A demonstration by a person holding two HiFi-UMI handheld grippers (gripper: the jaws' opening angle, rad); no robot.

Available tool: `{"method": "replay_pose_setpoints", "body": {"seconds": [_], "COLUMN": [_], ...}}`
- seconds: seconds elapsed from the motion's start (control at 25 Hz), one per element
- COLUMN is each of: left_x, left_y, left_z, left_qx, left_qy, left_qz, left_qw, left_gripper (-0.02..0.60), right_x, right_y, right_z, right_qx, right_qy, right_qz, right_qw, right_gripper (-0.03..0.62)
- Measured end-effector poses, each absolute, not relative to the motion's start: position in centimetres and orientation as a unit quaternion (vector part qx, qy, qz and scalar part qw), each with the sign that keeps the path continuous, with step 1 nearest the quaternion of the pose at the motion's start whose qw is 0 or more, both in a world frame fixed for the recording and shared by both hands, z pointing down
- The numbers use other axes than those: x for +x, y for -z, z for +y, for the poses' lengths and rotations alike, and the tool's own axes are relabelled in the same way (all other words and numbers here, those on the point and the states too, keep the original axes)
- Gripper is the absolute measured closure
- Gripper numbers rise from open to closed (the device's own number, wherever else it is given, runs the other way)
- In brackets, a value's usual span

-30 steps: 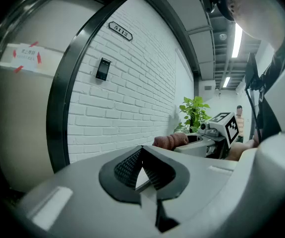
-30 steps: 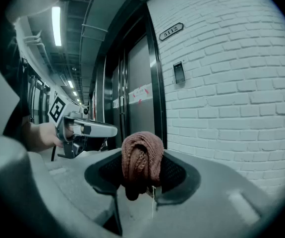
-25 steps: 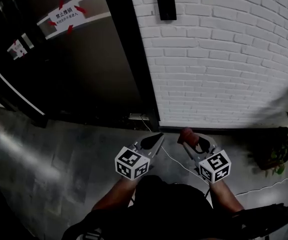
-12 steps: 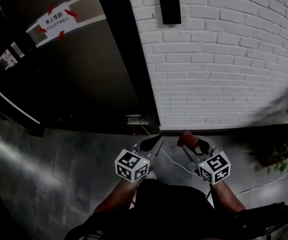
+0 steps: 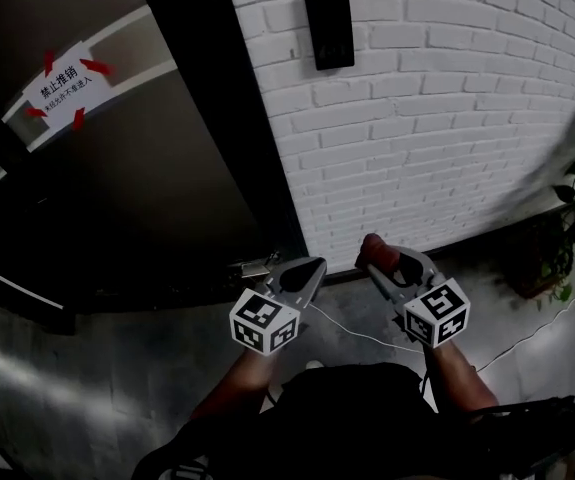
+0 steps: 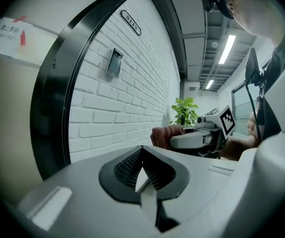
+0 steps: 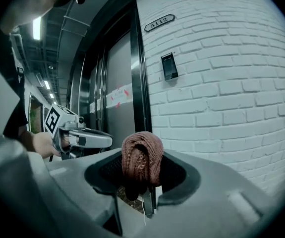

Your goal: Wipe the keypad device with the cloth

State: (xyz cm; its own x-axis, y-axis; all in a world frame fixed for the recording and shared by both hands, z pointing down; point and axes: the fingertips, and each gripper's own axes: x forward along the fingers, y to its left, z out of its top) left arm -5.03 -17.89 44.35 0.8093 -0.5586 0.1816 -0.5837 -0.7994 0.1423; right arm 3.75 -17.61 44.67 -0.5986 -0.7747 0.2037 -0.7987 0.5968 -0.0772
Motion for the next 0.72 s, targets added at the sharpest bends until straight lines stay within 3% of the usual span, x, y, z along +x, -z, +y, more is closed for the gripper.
{"method": "replay_pose_setpoints", "body": {"seconds": [0.32, 0.72], "left_x": [-5.6, -5.6], "left_y": [-45.9, -45.7], "left_z": [-19.4, -20.2], "left_qx": [0.956, 0.940], "left_qy": [-0.064, -0.038], "left_qz": [-0.263, -0.316], "left_qw": [0.111, 0.119], "left_gripper": [0.565, 0.565], "right_x": [3.0, 2.1], "right_y": [-38.8, -20.8], "right_z": [-22.4, -32.5], "right_qx": [0.472, 0.455], "right_qy": [-0.007, 0.182], "right_qz": [-0.878, -0.866], "right_qw": [0.087, 0.102], "right_gripper": [0.436, 0.437]}}
